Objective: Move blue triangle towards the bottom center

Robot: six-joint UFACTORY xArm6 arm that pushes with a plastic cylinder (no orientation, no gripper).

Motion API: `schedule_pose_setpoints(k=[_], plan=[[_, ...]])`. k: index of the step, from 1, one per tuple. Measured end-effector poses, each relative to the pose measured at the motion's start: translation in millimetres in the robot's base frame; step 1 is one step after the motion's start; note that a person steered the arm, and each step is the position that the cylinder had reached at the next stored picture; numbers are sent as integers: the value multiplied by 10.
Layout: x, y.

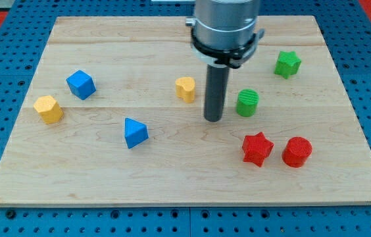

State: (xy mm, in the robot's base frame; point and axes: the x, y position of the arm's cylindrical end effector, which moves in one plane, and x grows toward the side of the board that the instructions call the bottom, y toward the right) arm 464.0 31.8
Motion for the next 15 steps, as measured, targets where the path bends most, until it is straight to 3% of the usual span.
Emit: schedule_pose_setpoints(k=[4,6,8,10,15], plan=[[-75,-1649],[608,-1475],[244,-1671],[544,-1308],[-131,-1042]])
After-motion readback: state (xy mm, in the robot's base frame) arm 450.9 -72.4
